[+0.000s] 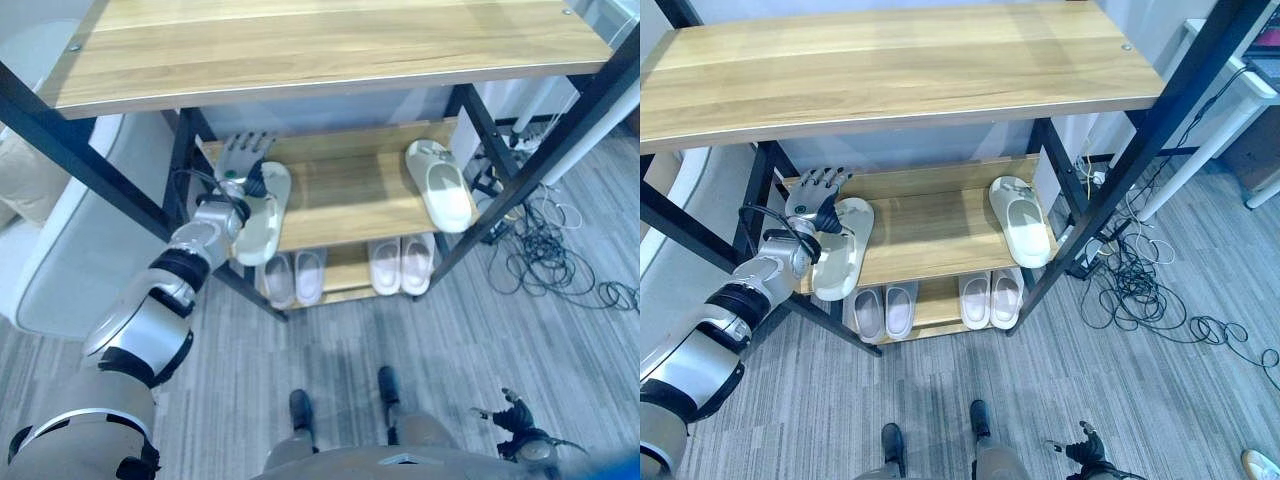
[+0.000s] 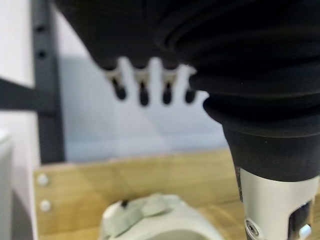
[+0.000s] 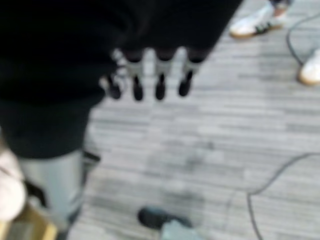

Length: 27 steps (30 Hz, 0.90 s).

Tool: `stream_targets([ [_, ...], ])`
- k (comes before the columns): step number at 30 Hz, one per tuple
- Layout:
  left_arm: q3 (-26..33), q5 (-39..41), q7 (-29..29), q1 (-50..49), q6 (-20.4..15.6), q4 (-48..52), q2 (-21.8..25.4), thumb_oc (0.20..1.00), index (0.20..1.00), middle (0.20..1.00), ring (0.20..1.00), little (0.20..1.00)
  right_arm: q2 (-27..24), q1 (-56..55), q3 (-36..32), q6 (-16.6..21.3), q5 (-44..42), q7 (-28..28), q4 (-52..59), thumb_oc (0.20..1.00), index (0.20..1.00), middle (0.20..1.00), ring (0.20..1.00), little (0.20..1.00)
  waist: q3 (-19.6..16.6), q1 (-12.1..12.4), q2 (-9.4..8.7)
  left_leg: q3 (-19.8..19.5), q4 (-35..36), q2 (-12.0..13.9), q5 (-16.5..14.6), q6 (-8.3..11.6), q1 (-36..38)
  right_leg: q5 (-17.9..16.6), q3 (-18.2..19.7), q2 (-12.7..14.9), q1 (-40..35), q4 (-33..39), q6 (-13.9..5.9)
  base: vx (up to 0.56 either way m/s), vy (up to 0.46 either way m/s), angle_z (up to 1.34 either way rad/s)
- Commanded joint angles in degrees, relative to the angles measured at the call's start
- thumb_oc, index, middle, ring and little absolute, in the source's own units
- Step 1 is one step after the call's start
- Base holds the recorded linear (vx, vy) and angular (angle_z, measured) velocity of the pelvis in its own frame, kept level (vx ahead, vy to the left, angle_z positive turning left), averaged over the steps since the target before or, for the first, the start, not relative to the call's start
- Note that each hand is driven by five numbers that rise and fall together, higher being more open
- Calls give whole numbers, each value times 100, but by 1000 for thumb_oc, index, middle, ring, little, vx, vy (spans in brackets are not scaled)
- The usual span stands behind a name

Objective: Arrange the slippers neatly on the shoe rack.

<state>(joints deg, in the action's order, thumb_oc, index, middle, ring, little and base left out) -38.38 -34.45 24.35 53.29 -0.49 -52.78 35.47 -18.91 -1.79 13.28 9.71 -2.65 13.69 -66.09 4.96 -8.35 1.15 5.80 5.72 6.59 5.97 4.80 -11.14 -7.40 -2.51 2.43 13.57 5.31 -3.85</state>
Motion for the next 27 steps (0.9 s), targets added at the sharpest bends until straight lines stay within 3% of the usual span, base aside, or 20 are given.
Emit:
stream_targets([
  [1, 114, 106, 277, 881, -22, -223, 238, 1000, 1000, 1000, 1000, 1000, -251, 175, 117, 107, -81, 78, 180, 1000, 1000, 1000, 1000, 1000, 458, -7, 47, -405, -72, -130, -267, 18, -1, 554, -257, 189, 103, -437, -370, 0, 0, 0],
  [10, -152, -129, 231, 1036, -48, -25, 322, 1000, 1000, 1000, 1000, 1000, -289, 338, 189, 195, -142, 136, 320, 1000, 1000, 1000, 1000, 1000, 700, 16, -19, -433, -72, -130, -229, -2, -110, 533, -251, 192, 253, -504, -380, 0, 0, 0],
  [18, -137, -34, 239, 1084, -71, 26, 418, 1000, 1000, 1000, 1000, 1000, -300, 247, 164, 239, -152, 156, 415, 1000, 1000, 1000, 1000, 1000, 700, 27, -28, -435, -72, -125, -222, -2, -165, 516, -282, 207, 292, -491, -390, 0, 0, 0],
  [27, 603, -231, 109, 285, -187, 1553, 591, 1000, 1000, 1000, 1000, 1000, -247, 136, -93, 130, -183, 79, 260, 1000, 1000, 1000, 1000, 1000, 625, 185, -3, -538, -72, -179, -285, -14, -50, 622, -376, 215, 123, -500, -353, 10, 2, 4],
])
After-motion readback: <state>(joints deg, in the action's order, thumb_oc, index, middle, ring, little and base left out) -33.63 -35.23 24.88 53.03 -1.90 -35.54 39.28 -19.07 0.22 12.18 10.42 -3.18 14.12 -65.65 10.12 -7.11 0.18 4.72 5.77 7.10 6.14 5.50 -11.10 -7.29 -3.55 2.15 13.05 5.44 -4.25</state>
